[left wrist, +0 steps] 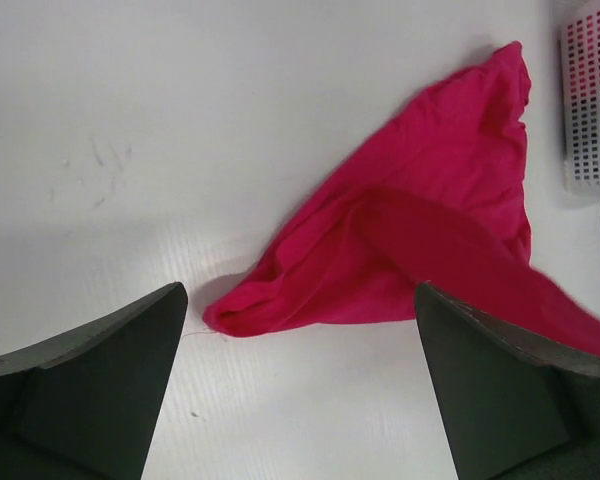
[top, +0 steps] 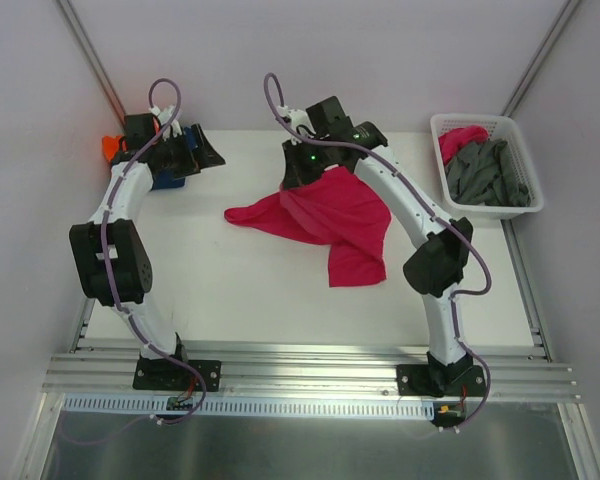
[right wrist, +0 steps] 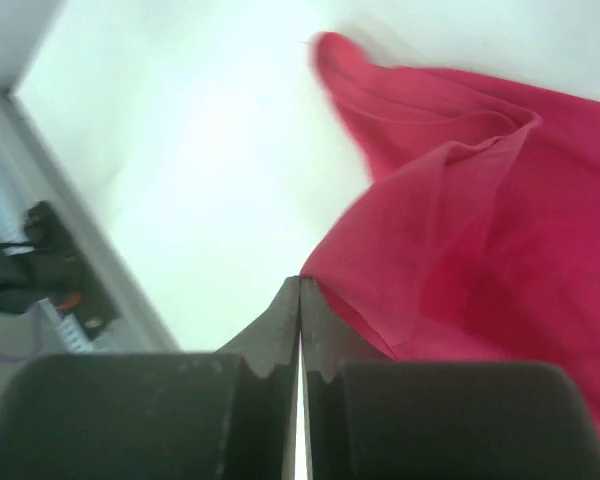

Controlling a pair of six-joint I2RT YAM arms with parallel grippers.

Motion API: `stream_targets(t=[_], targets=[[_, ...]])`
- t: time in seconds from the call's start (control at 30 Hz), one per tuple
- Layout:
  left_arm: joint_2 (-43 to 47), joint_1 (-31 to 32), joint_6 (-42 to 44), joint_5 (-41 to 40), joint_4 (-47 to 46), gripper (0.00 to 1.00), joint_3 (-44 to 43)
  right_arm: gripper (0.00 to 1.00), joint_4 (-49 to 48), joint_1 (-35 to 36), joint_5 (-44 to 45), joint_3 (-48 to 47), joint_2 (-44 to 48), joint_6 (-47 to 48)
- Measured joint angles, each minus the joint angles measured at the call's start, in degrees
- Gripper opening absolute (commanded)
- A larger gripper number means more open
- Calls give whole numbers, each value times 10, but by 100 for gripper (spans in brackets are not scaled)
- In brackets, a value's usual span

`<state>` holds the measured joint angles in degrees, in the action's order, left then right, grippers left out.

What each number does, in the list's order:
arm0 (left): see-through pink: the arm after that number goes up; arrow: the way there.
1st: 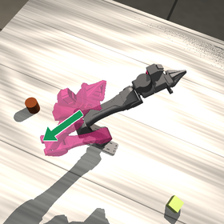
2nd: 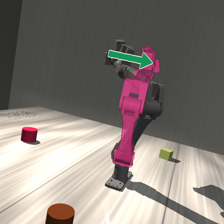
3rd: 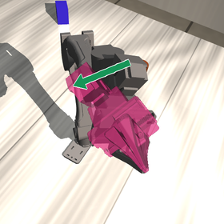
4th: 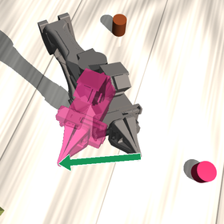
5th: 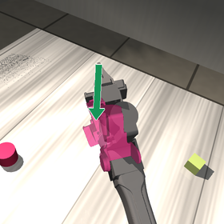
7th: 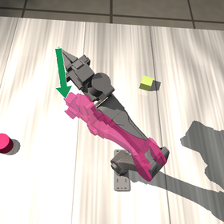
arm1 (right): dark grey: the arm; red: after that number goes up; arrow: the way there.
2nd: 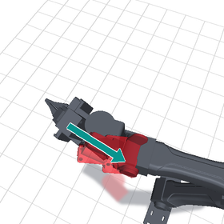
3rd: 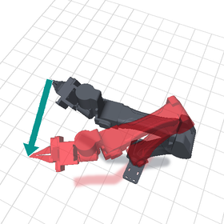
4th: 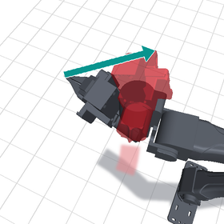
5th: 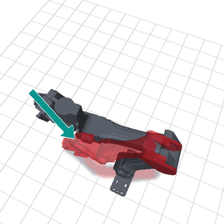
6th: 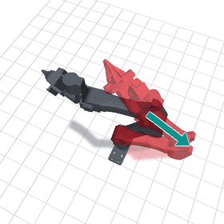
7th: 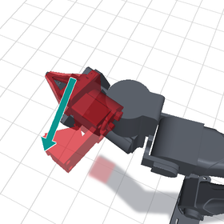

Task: Fold and stack the t-shirts
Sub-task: Flatten the tshirt out

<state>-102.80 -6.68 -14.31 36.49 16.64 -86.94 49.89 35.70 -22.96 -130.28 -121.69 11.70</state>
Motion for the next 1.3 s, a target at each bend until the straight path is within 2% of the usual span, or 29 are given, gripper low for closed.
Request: stream_targets(t=[0.47,0.67,0.77,0.8,0.87,0.9,0.93,1.03,1.17,1.2,1.27,1.3], targets=[[-21,-92,-3,-38,0,99,-68,1,-12,94,-135,-51,-39,-47],[-21,-100,-12,-40,0,99,-70,1,-12,127,-198,-50,-34,-49],[-22,-99,-22,-39,0,99,-70,1,-2,134,-209,-9,-5,-43],[-22,-99,-24,-37,-1,99,-70,9,6,136,-212,10,9,-41],[-26,-99,-28,-34,-2,99,-70,51,21,143,-225,47,41,-39],[-29,-99,-30,-33,-3,99,-70,88,30,146,-231,59,54,-40],[-31,-99,-31,-31,-3,99,-70,99,33,147,-237,69,64,-42],[-35,-98,-31,-26,-4,99,-66,97,32,135,-240,94,86,-46],[-26,-98,-28,-12,-13,99,-28,99,27,43,-216,108,84,-57],[-19,-98,-28,-7,-14,99,-8,93,26,14,-204,105,77,-57],[-3,-97,-28,-3,-13,99,35,88,22,-43,-179,91,59,-56],[7,-97,-28,-2,-13,99,61,82,21,-68,-161,82,47,-56]])
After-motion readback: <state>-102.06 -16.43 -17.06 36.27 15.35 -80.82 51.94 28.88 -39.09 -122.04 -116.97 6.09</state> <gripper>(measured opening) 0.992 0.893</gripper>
